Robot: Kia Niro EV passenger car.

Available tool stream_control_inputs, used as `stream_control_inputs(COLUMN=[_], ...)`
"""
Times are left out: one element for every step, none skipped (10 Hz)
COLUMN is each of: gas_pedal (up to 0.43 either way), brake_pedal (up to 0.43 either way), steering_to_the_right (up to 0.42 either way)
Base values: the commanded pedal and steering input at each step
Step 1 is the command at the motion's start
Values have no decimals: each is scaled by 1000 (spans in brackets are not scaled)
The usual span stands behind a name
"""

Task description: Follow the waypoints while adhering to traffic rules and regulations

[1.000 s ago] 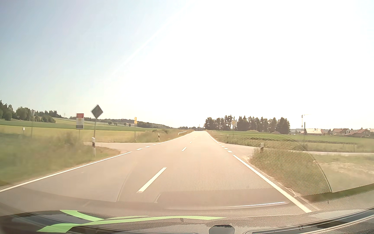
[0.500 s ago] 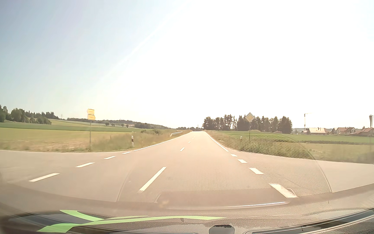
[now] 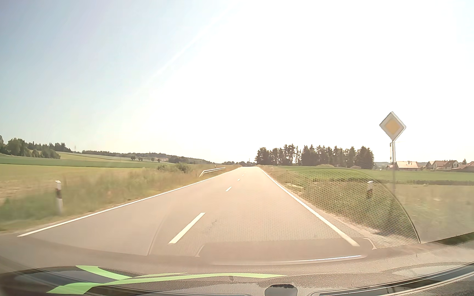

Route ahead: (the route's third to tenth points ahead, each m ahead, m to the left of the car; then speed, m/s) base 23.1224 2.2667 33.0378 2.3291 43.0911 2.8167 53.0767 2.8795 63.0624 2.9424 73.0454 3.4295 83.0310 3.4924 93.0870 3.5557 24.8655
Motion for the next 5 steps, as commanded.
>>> stream_control_inputs(gas_pedal=[248, 248, 248, 248, 240], brake_pedal=[0, 0, 0, 0, 0], steering_to_the_right=[-1, -1, -1, -1, -1])
